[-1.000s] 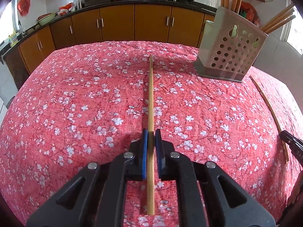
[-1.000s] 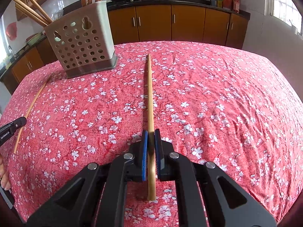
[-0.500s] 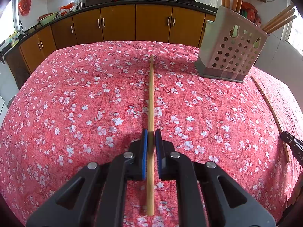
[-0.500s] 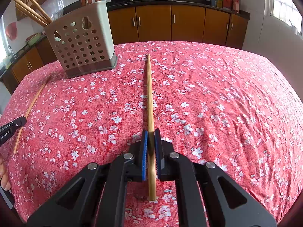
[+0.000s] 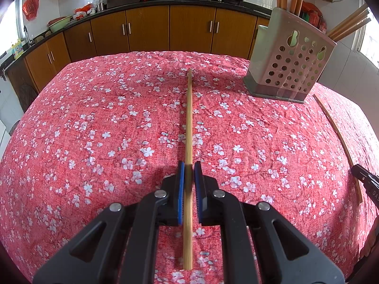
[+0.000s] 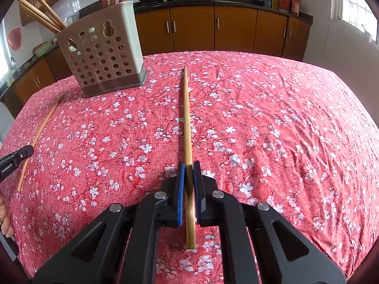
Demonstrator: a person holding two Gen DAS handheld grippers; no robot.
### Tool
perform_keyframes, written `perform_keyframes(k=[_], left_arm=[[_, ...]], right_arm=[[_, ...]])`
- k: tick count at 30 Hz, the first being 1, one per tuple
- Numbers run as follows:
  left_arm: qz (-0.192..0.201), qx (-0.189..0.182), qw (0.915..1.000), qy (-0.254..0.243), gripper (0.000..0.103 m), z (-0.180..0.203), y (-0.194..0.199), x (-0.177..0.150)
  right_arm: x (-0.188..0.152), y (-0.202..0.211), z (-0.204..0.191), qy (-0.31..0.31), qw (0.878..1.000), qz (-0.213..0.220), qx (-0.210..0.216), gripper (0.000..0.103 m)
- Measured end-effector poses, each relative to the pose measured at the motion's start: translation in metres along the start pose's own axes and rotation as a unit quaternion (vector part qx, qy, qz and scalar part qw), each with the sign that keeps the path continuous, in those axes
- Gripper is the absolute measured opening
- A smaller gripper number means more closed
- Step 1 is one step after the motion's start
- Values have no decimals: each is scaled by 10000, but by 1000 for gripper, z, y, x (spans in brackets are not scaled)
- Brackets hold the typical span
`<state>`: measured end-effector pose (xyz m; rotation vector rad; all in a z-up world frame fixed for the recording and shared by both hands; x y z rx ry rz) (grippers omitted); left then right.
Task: Organize utensils
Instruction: 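Hold the grasped chopsticks on the cloth with both tools, then lift the left tool's chopstick upright over the holder while the right tool lifts its own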
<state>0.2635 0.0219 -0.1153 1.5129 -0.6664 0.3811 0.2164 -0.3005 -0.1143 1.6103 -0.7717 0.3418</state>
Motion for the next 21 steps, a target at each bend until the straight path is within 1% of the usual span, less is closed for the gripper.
perform_keyframes(k=[16, 21], left_arm=[[-19, 109, 9998, -142, 11, 5, 5, -4], [-46, 93, 9996, -246, 8, 7, 8, -6]], right_arm=[[-1, 3, 1, 32, 10000, -4, 19, 8], [-1, 5, 1, 59, 10000, -4, 20, 8]])
Point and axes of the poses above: each gripper's, at about its wrist camera, not at the fingertips, and y roughly against the way its jaws point, z to its right, x to its top, the point moved 1 cm from there along -y, roughly the way its jaws point, and after that the axes turned 9 degrees about -y, right-handed, at the moved point
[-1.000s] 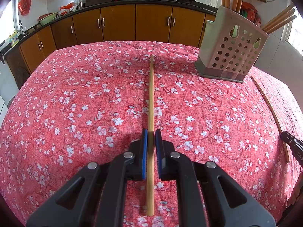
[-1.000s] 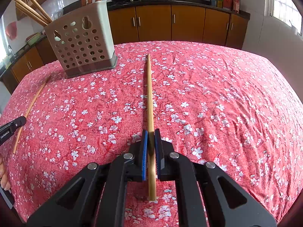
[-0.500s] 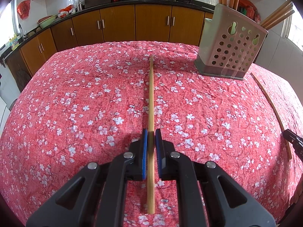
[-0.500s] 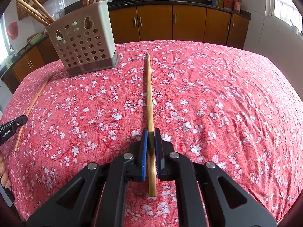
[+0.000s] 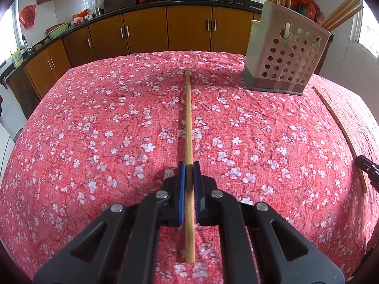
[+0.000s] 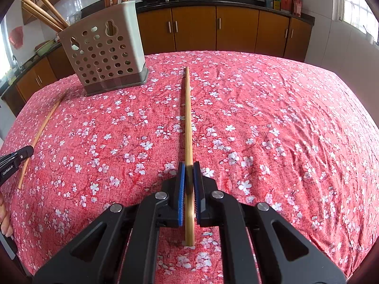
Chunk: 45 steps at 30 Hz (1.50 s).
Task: Organize utensils
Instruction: 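Lift the left tool's chopstick upright over the holder while the right tool lifts its own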
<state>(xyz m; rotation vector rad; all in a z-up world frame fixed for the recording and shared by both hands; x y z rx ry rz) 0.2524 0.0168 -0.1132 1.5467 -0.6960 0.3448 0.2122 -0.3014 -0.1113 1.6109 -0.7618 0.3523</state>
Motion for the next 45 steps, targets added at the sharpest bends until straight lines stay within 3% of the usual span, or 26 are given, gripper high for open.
perform_keyframes(k=[3, 9, 15, 26, 34, 42, 45], left_arm=[[198, -154, 9997, -45, 8, -2, 18, 1], [1079, -339, 9934, -212, 8, -9, 84, 21], [1695, -463, 9844, 45, 8, -19, 130, 46], [2213, -650, 9730, 117, 8, -22, 167, 78], [2734, -1091, 9557, 14, 8, -3, 208, 114], [3454, -1044, 9325, 140, 8, 15, 237, 157], [3549, -985, 9295, 167, 8, 19, 236, 173]], right_arm=[[3, 15, 5, -79, 9997, 230, 99, 8], [29, 69, 15, -299, 9936, 1046, 319, 8], [57, 113, 19, -467, 9826, 1709, 566, 8], [89, 140, 11, -558, 9721, 2111, 858, 8], [118, 189, -16, -469, 9499, 2664, 1566, 8], [143, 214, -40, -370, 9267, 3162, 1995, 8], [153, 214, -45, -368, 9197, 3329, 2048, 8]])
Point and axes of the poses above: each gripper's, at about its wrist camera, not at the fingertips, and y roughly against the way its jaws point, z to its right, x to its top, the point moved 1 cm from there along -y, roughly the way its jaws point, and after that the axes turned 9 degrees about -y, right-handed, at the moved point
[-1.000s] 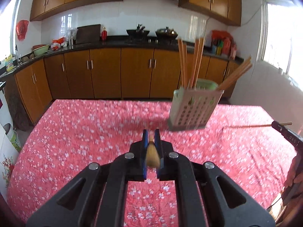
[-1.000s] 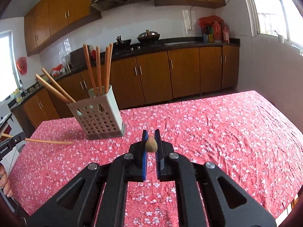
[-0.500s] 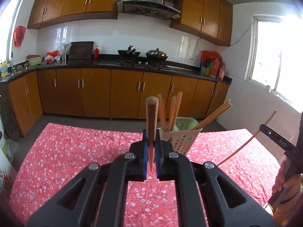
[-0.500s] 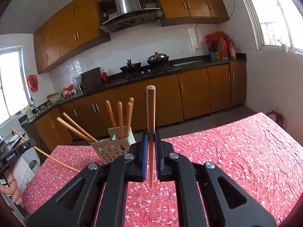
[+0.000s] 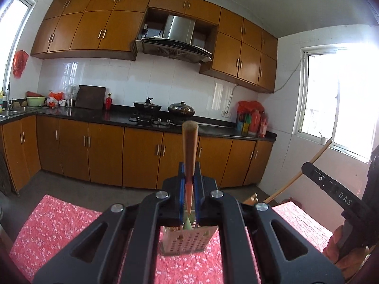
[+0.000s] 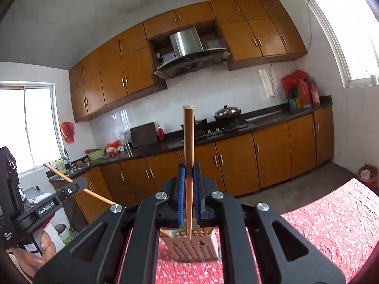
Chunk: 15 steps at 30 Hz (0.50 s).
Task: Organize utensils
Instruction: 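Lift the left tool's chopstick upright over the holder while the right tool lifts its own, then open the right tool to drop its chopstick into the holder while the left tool releases its own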
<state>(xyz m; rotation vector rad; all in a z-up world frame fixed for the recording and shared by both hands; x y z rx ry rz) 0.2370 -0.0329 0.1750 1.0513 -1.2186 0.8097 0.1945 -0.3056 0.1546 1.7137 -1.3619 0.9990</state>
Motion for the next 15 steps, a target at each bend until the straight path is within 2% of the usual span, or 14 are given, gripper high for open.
perform_keyframes(k=[7, 15], left_arm=[[-99, 92, 9998, -145, 7, 5, -34, 1], [-494, 48, 9985, -223, 8, 10, -67, -21]], right_arm=[[4, -32, 1, 45, 9998, 203, -27, 8], [-16, -71, 8, 197, 9996, -91, -189, 8]])
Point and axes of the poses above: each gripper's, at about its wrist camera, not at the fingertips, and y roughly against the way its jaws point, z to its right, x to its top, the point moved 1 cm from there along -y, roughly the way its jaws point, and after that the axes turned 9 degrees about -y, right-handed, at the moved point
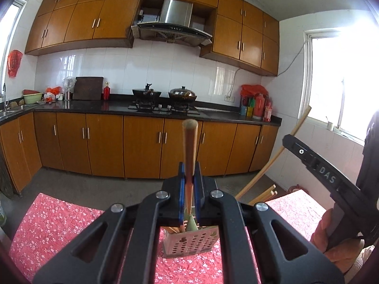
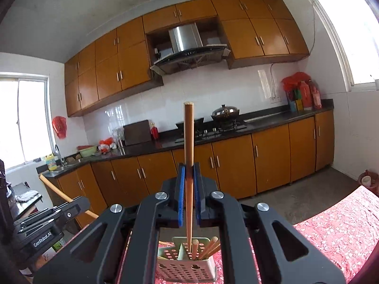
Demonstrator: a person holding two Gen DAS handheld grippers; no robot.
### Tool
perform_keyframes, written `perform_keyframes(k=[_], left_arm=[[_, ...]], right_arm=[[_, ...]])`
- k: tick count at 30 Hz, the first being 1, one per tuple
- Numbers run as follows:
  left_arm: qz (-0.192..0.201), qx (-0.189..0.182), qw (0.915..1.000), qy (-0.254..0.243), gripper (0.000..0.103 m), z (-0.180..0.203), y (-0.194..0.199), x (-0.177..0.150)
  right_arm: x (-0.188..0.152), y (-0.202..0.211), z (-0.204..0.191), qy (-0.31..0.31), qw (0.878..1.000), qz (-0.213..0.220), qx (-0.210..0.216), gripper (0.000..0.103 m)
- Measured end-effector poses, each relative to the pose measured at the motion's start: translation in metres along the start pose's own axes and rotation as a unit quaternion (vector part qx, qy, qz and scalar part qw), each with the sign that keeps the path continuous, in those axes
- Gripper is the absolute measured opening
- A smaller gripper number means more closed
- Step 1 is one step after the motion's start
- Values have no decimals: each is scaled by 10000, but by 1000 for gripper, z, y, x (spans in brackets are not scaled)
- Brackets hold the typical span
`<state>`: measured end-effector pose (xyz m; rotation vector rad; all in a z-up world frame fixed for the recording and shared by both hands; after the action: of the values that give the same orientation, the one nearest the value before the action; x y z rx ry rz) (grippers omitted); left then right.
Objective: Organize utensils
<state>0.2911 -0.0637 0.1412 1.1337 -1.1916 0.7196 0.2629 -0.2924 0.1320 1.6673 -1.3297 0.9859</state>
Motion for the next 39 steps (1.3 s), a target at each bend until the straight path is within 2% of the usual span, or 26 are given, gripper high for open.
perform_keyframes(k=[6, 12, 19, 20, 22, 23, 24, 33, 39], left_arm=[[-272, 14, 9995, -126, 8, 2, -19, -15], [-356, 34, 9993, -71, 8, -3, -28, -21], [-418, 79, 9991, 6, 8, -5, -36, -21], [-409, 89, 9991, 13, 9, -6, -36, -20], [-364, 102, 9993, 15, 13, -6, -32, -19], [-331, 124, 9994, 20, 16, -6, -29, -18], [-296, 137, 9995, 26, 19, -7, -25, -17], [-68, 303, 9995, 36, 25, -12, 9, -13], [5, 502, 9987, -104, 28, -10, 40, -19]], right_arm=[[-13, -10, 9, -65, 9996, -247, -80, 8], [-10, -11, 9, -65, 9995, -305, -91, 8], [-15, -23, 11, -26, 9971, -744, -174, 8], [-15, -21, 12, -34, 9971, -745, -177, 10], [-12, -14, 13, -76, 9975, -679, -171, 23], [-12, -10, 15, -97, 9978, -630, -164, 35], [-9, -3, 15, -110, 9983, -548, -149, 38], [-1, 43, 30, -121, 9990, -369, -205, 41], [-16, 72, 37, -39, 9976, -590, -360, 41]])
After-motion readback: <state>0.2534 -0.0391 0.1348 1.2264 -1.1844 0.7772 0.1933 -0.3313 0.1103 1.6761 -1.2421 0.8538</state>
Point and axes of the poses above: each gripper's, at about its wrist camera, not at the fingertips, and y roughly against the way its jaws point, z to its right, x to its top, the point moved 1 cm from there along -y, roughly the way its jaws point, and after that the axes turned 9 degrees about -y, right-handed, at the moved point
